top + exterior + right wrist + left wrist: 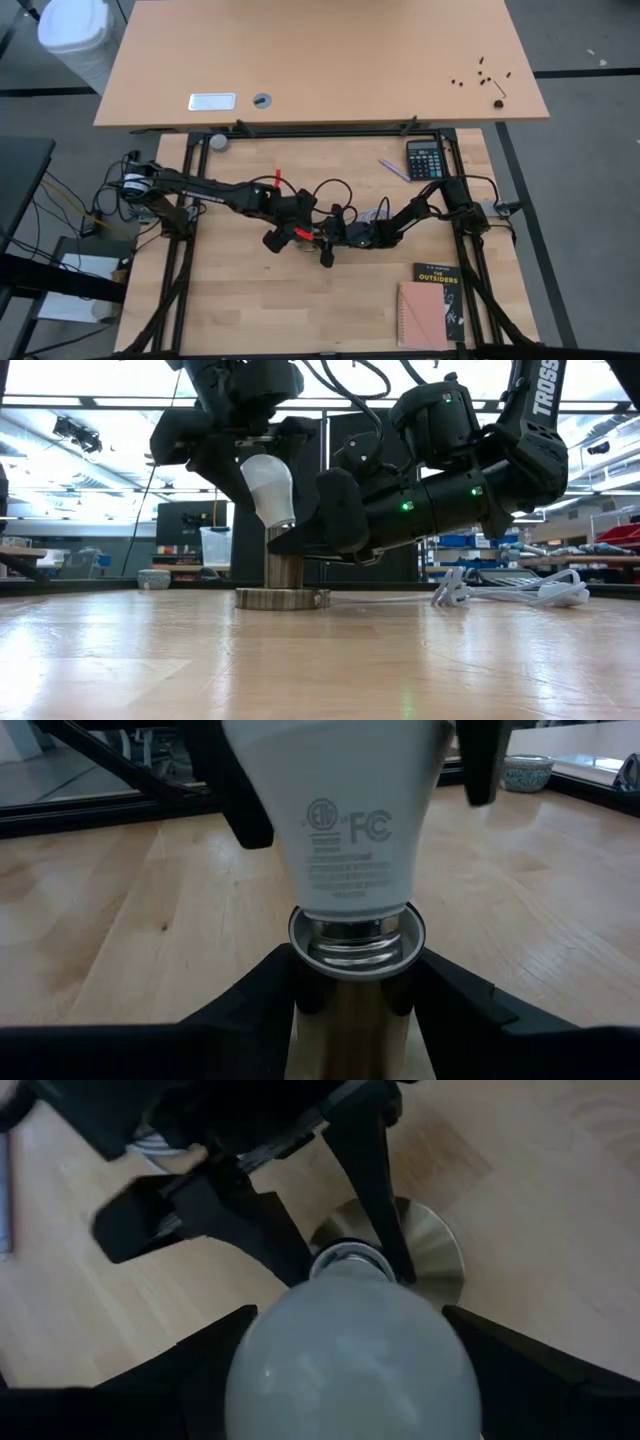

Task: Screw lightbulb
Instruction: Insert the light bulb into the lamp

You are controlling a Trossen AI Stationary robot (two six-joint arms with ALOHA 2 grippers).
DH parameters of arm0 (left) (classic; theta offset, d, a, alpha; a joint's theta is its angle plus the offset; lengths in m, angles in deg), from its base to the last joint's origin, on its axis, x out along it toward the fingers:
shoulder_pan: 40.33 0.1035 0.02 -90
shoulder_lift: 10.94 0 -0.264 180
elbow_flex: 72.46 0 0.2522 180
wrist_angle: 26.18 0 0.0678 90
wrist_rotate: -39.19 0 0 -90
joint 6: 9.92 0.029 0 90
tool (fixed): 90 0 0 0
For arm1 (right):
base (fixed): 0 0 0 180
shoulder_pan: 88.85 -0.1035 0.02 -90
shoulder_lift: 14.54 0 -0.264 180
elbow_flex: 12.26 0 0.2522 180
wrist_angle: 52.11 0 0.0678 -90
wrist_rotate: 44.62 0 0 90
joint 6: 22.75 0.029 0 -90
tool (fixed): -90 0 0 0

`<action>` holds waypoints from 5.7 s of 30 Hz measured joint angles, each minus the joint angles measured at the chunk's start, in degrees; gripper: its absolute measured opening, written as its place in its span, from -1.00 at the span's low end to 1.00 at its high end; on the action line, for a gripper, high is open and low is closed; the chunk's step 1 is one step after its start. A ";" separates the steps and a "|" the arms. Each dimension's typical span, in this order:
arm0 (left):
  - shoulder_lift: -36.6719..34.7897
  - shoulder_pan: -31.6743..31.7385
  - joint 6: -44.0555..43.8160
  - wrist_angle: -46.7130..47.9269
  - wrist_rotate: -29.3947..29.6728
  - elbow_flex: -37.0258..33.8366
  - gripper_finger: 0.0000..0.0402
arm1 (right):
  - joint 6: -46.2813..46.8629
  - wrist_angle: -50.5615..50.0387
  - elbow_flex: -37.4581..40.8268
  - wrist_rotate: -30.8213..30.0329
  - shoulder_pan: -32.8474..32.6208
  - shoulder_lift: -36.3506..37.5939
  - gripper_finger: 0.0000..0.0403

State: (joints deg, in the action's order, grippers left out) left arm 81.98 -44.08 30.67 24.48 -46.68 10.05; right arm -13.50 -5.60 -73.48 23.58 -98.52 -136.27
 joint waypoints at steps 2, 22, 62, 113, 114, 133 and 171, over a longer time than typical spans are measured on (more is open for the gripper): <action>0.40 0.00 1.07 -0.26 -0.13 0.01 0.59 | 0.01 0.12 0.00 0.02 0.02 0.00 -0.11; 1.25 0.55 1.23 -1.10 0.27 0.03 0.30 | -0.21 0.41 0.00 0.02 0.00 -0.04 -0.11; 13.24 -0.79 -15.77 27.10 0.56 26.69 0.35 | -0.45 0.52 0.00 0.43 0.00 -0.04 -0.11; 17.22 -0.72 4.59 22.70 1.16 22.59 0.36 | -0.50 0.48 0.00 0.65 0.00 -0.04 -0.11; 17.22 -0.72 4.95 22.62 1.16 22.58 0.36 | -0.47 0.48 0.00 0.66 0.00 -0.04 -0.11; 17.29 -0.72 -2.92 22.63 1.36 22.56 0.30 | -0.47 0.48 0.00 0.68 0.00 -0.05 -0.11; 17.33 -0.72 -30.58 22.67 -0.94 22.53 0.31 | -0.47 0.50 0.00 1.01 0.00 -0.04 -0.11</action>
State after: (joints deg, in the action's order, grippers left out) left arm 99.32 -44.80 0.09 47.15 -47.61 32.58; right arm -13.97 -5.09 -73.48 24.58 -98.52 -136.31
